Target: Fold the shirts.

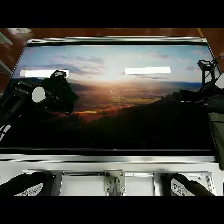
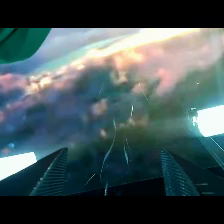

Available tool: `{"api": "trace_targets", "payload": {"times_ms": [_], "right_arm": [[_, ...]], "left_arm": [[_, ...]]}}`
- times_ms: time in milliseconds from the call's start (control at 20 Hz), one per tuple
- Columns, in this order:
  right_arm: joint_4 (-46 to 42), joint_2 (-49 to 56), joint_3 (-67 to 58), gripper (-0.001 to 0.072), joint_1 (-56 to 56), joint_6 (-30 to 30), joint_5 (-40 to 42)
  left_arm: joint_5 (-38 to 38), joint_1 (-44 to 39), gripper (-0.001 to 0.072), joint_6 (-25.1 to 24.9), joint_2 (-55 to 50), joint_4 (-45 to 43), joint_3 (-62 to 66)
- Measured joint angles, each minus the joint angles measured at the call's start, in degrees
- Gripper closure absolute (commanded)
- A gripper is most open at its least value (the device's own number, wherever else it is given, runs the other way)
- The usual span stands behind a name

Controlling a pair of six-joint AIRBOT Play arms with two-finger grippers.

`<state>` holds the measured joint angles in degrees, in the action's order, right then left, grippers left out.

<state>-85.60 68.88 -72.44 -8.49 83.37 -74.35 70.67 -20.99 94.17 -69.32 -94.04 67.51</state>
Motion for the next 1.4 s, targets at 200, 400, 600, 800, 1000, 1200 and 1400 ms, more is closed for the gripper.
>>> {"api": "trace_targets", "payload": {"times_ms": [200,400,600,800,1000,1200,1400], "right_arm": [[0.0,0.0,0.0,0.0014,0.0,0.0,0.0],[0.0,0.0,0.0,0.0014,0.0,0.0,0.0],[0.0,0.0,0.0,0.0014,0.0,0.0,0.0],[0.0,0.0,0.0,0.0014,0.0,0.0,0.4],[0.5,0.0,0.0,0.0014,0.0,0.2,0.8],[3.6,0.0,0.0,0.0014,0.0,0.6,-0.2],[5.2,0.0,0.0,0.0015,0.1,0.7,-0.1]], "left_arm": [[0.0,0.0,-0.0002,0.0,0.0,0.0,0.0],[0.0,0.0,-0.0002,0.0,0.0,0.0,0.0],[0.0,0.0,-0.0002,0.0,0.0,0.0,0.0],[0.0,0.0,-0.0002,0.0,0.0,0.0,0.0],[-1.2,-0.1,-0.0001,0.1,0.0,0.8,0.0],[-4.2,0.0,-0.0013,0.6,-0.2,2.1,0.0],[-8.6,5.6,-0.0013,4.3,-5.3,-2.1,5.2]]}}
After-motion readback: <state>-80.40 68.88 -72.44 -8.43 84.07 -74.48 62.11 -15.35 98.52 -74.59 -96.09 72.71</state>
